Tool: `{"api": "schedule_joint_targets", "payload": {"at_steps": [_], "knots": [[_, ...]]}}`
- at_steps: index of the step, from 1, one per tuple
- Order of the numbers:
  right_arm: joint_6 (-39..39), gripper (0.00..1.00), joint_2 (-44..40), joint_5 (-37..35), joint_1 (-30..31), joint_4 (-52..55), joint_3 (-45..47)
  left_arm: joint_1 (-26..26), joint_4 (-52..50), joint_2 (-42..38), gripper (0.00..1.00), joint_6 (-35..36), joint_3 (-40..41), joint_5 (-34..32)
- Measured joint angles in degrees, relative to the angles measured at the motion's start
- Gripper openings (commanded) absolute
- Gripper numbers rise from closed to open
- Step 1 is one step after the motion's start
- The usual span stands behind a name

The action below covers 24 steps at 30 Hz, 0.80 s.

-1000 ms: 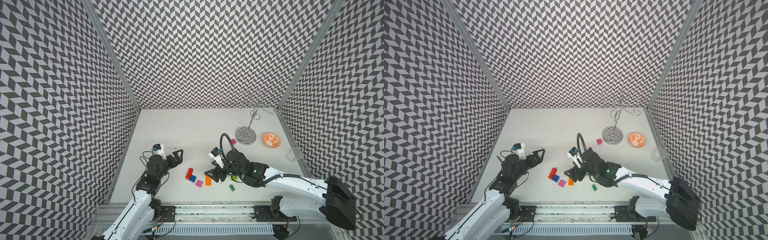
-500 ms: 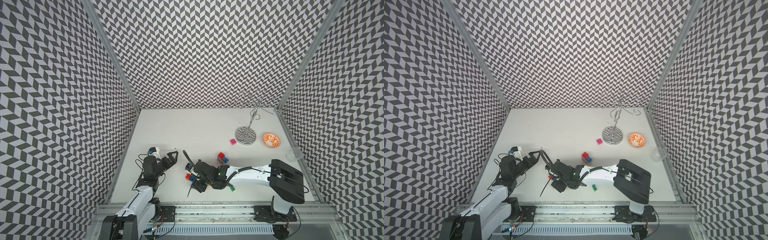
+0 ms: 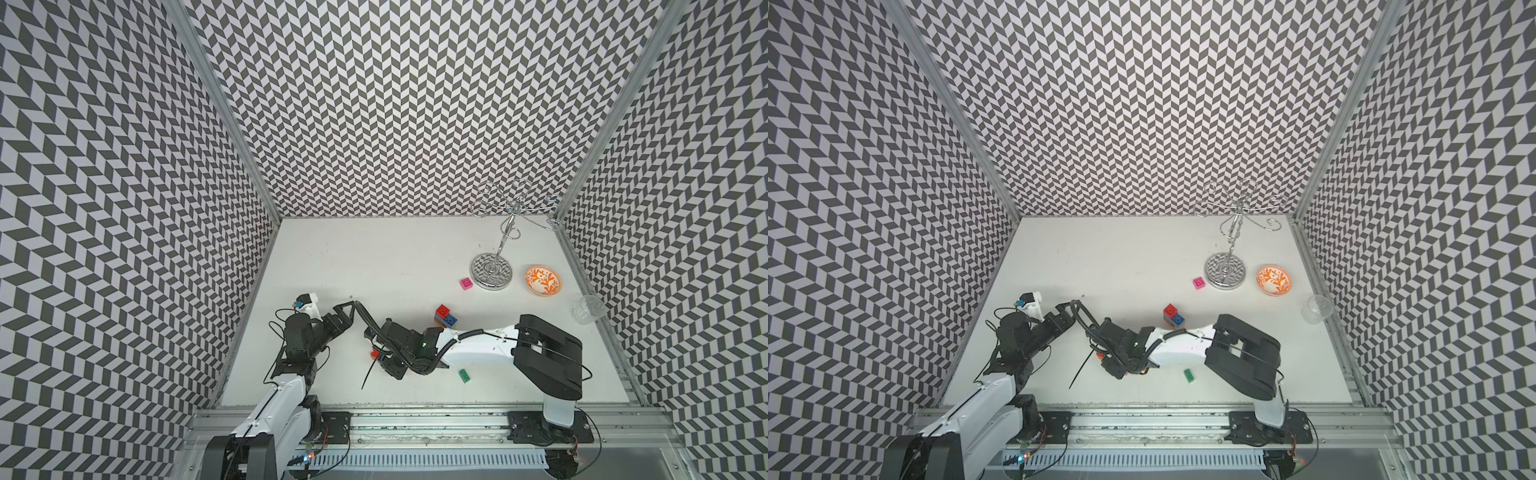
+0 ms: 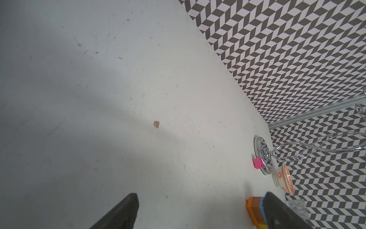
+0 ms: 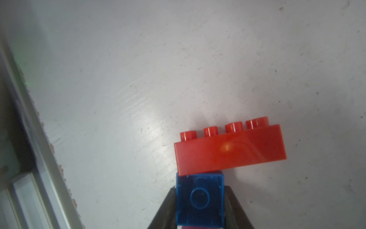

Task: Assemble the letter p with lego
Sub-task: Pick up the lego brick from the center of the board, then assemble the lego brick with the lego brick.

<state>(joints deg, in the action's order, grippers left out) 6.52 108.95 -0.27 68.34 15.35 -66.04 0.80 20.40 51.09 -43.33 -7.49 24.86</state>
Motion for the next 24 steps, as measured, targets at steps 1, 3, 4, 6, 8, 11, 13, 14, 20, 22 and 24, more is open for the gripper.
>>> {"api": "schedule_joint_targets", "payload": {"at_steps": [1,3,4,6,8,11,13,14,20,22,24], "knots": [[0.09,0.22,0.0,-0.17,0.0,0.07,-0.07,0.0,0.04,0.0,1.0,0.0,0.0,0.07],[0.13,0.19,0.0,-0.66,0.0,0.31,-0.09,0.0,0.13,0.0,1.0,0.0,0.0,0.22],[0.17,0.18,0.0,-1.05,0.0,0.59,-0.09,0.0,0.17,-0.02,1.0,0.0,0.0,0.37],[0.39,0.16,-0.44,-1.86,0.0,1.2,-0.02,0.0,0.17,-0.15,1.0,0.02,0.0,0.61],[0.61,0.13,-1.79,-2.71,0.0,1.77,0.48,0.0,0.52,-0.57,1.0,0.02,0.02,1.09],[0.83,0.03,-6.1,-3.52,-0.66,3.04,1.79,-0.28,1.77,-1.6,1.0,0.0,0.52,2.08],[0.79,0.0,-9.88,-3.98,-1.6,4.0,2.25,-1.33,2.89,-2.19,1.0,0.02,0.96,2.43],[0.74,0.0,-11.74,-4.31,-2.36,4.17,2.4,-2.4,3.39,-2.36,1.0,0.07,1.07,2.56],[-1.14,0.0,-20.17,-6.19,-10.86,7.04,2.69,-11.78,5.29,-1.84,1.0,1.2,0.92,1.86],[-2.25,0.0,-21.53,-5.46,-14.73,8.15,2.91,-14.29,5.38,-1.05,1.0,1.75,0.52,1.33],[-3.52,0.0,-22.16,-4.02,-18.6,9.51,3.02,-16.2,5.53,0.02,1.0,2.21,-0.11,0.81]]}}
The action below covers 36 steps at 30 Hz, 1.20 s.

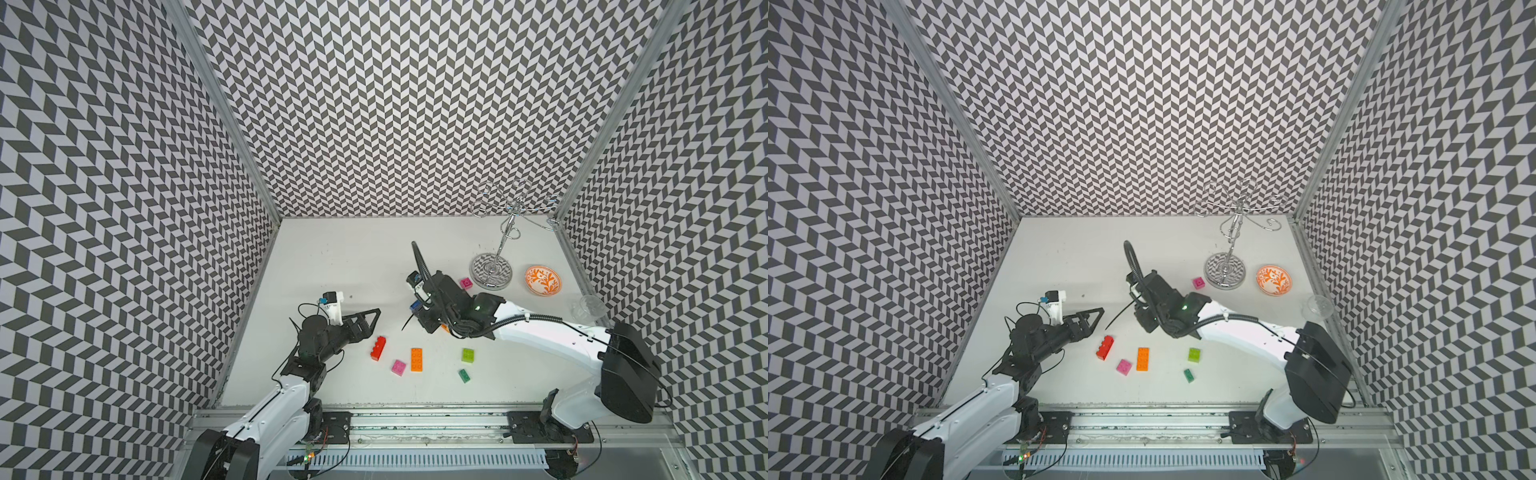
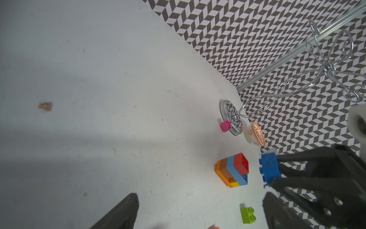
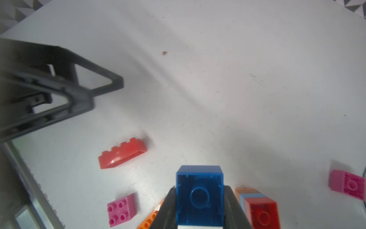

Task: Assemble the letter p with lego
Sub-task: Assemble the lego brick with the lego brick.

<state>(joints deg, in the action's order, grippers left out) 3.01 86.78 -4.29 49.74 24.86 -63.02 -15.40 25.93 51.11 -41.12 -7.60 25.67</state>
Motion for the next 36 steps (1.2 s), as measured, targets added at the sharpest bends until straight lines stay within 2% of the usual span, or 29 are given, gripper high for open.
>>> {"api": "schedule_joint_targets", "payload": {"at_steps": [4,9,17,36], "knots": [[-3.08,0.0,-0.2,1.86,-6.99,3.08,0.07,-2.03,0.66,2.67,1.0,0.74,-1.11,-0.57],[-6.03,0.0,0.68,3.06,-10.4,7.21,-0.7,-2.99,1.38,5.51,1.0,1.03,-1.88,-0.52],[-9.2,0.0,6.16,4.81,-10.69,11.87,-4.13,-3.37,1.57,6.54,1.0,1.2,-1.97,-0.52],[-10.03,0.0,6.08,8.9,-10.6,13.05,-3.5,-4.11,2.4,8.92,1.0,1.42,-2.84,-0.55]]}}
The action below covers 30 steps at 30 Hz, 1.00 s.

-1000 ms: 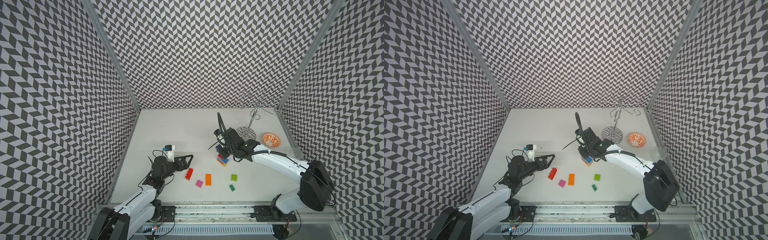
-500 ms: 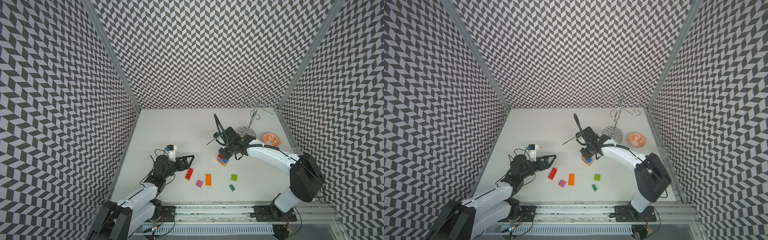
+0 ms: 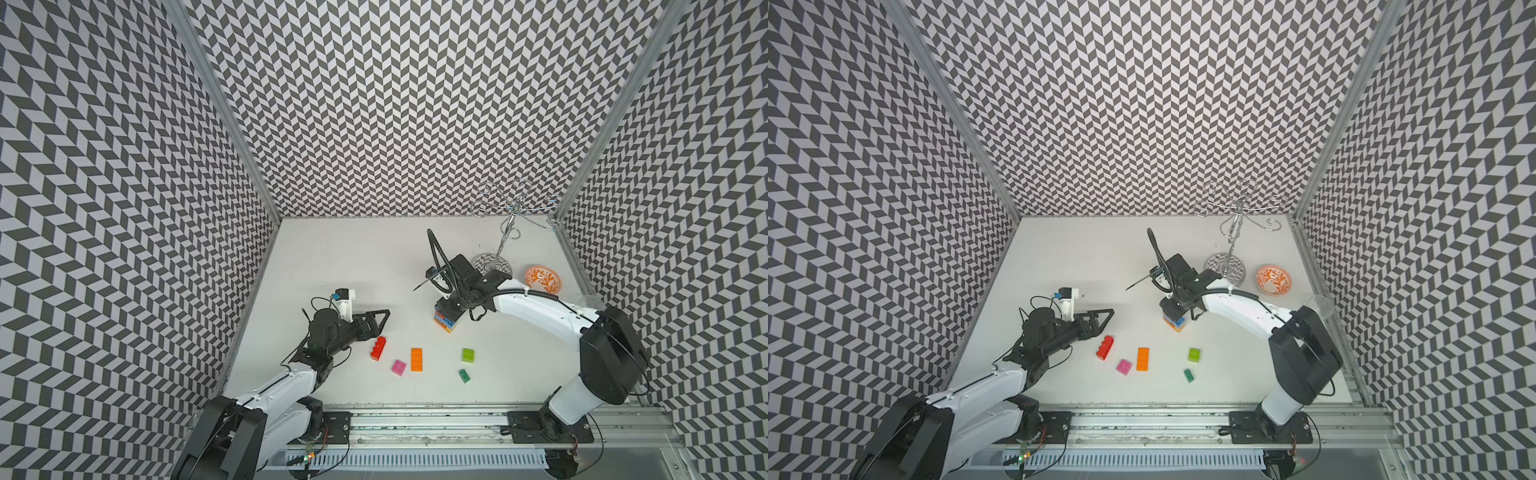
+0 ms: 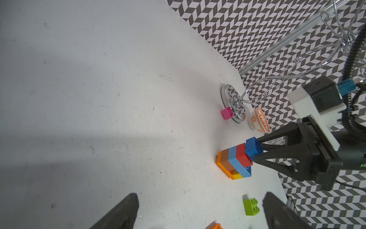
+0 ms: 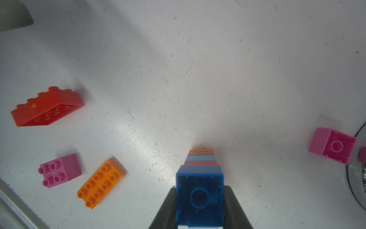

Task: Assemble the letter p with lego
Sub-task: Assemble the lego brick with the lego brick.

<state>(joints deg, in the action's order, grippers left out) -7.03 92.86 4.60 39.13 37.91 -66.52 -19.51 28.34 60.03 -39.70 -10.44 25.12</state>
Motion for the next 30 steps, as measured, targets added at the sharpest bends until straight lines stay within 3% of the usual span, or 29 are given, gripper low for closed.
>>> {"api": "schedule_joint_targets", "payload": {"at_steps": [30], "knots": [[1.29,0.0,-1.9,0.42,0.07,-0.09,2.71,-1.75,1.18,3.85,1.0,0.24,-0.94,-0.61]]}}
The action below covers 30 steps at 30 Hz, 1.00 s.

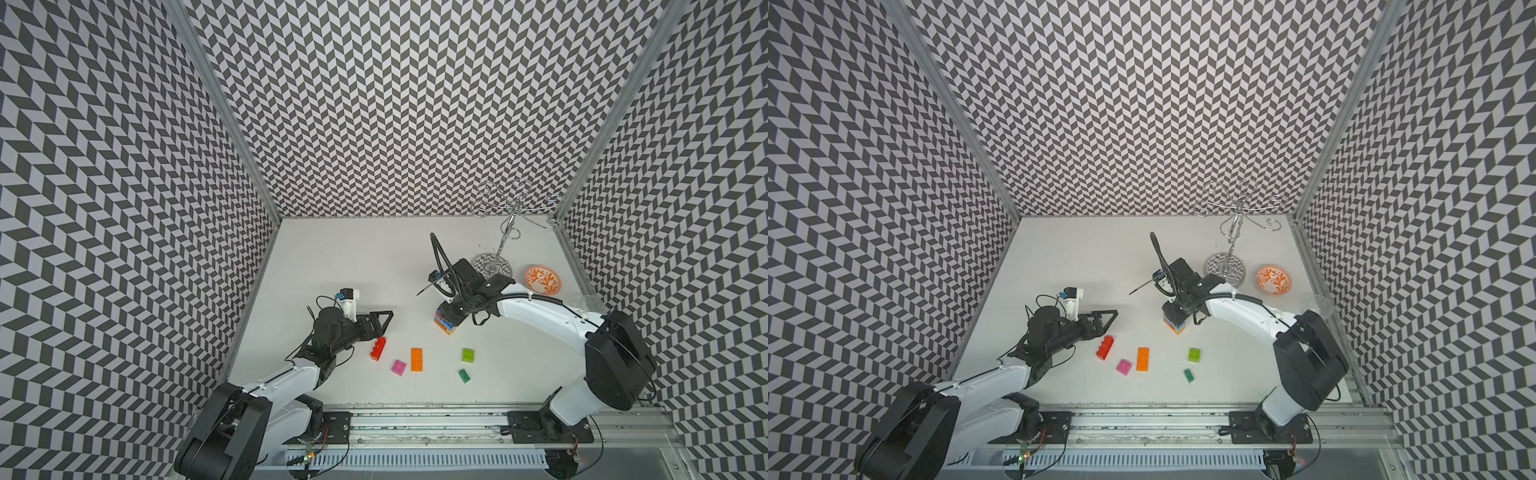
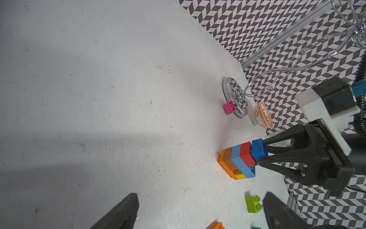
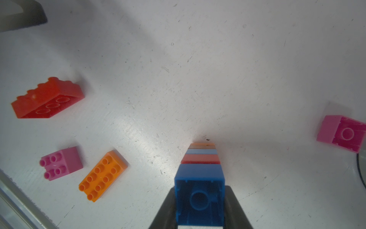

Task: Assemble the letter p with lego
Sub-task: Assemble the lego brick with the lego brick.

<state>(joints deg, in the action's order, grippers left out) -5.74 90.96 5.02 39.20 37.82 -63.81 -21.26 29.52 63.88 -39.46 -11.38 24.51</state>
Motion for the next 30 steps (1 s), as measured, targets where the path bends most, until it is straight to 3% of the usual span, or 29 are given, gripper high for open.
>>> {"api": "schedule_joint_targets", "payload": {"at_steps": [30], "knots": [[5.81,0.0,1.97,-1.7,2.01,4.63,-3.32,-0.17,0.0,0.26,1.0,0.44,-0.02,-0.26]]}}
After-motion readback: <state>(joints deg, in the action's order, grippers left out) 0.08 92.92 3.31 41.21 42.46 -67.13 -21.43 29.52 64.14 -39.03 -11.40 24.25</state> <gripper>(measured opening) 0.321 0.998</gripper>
